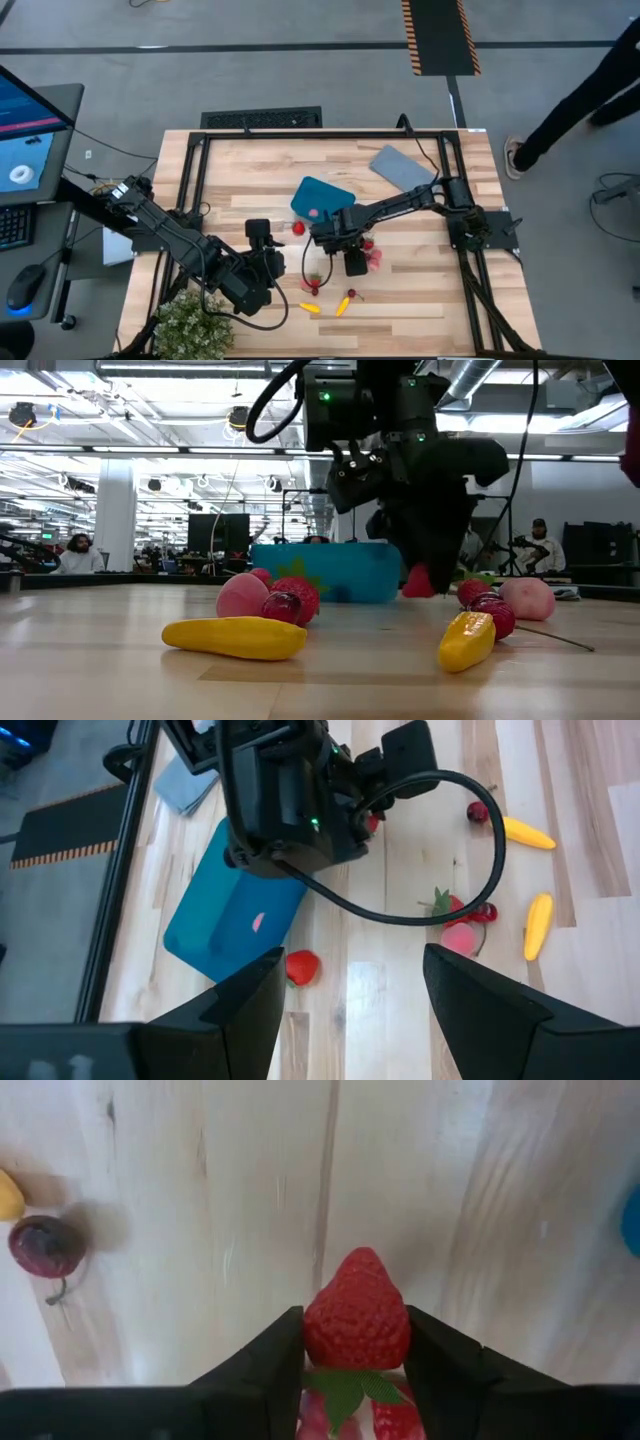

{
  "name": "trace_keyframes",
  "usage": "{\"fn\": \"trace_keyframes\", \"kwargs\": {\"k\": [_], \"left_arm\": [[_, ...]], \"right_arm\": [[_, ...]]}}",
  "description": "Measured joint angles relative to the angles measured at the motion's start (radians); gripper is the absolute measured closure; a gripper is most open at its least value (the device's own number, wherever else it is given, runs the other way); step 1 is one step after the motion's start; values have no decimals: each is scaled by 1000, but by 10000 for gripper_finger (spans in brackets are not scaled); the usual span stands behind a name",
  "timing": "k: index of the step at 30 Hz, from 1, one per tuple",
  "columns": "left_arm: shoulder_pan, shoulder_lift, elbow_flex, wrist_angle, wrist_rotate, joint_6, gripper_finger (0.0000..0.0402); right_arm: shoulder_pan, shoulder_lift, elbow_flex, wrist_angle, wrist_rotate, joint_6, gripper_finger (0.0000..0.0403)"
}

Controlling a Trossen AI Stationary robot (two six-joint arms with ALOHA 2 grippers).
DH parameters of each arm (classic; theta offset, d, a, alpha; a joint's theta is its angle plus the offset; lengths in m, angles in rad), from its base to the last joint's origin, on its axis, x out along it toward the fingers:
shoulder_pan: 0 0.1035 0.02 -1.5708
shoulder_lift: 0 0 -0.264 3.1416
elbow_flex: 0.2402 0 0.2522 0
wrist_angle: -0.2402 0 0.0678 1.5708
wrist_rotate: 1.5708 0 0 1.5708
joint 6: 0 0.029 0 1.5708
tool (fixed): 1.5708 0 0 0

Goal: Pick and placing Produce into tupperware
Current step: Put the red strawberry into the blue bin, then put the yellow corn into the blue bin

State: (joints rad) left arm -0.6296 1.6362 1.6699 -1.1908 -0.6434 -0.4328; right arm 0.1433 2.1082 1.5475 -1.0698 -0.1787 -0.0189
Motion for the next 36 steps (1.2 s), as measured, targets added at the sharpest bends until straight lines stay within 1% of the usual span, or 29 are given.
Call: {"fn": "trace_keyframes", "kwargs": {"k": [3,7,9,11,14,16,18,22,25,27,31,33,36], "left_arm": [[0,0,0,0,8,0,173],[0,0,0,-5,13,6,173],[0,0,0,-8,3,24,173],[-2,-4,0,-8,-64,41,173],[-5,-32,9,-19,-174,55,173],[-11,-62,17,-48,-200,55,173],[-18,-100,20,-56,-234,55,173],[-40,-210,23,-54,-293,60,173],[-52,-284,23,-54,-306,47,173],[-61,-326,23,-52,-309,44,173],[-78,-387,23,-48,-315,38,173],[-84,-402,23,-59,-315,39,173],[-95,-422,22,-70,-312,45,173]], "right_arm": [[2,0,14,-23,4,-1,223],[8,0,55,-61,27,-14,244],[8,0,85,-81,33,-26,245],[6,0,119,-99,36,-33,234],[-3,-27,167,-111,57,-43,206],[-13,-60,183,-105,70,-44,200],[-24,-103,196,-99,81,-44,208],[-56,-201,203,-70,105,-30,251],[-81,-268,203,-40,105,-10,283],[-94,-310,203,-19,109,-8,297],[-112,-373,202,13,109,6,305],[-113,-397,202,37,105,10,303],[-90,-431,202,28,102,11,295]]}}
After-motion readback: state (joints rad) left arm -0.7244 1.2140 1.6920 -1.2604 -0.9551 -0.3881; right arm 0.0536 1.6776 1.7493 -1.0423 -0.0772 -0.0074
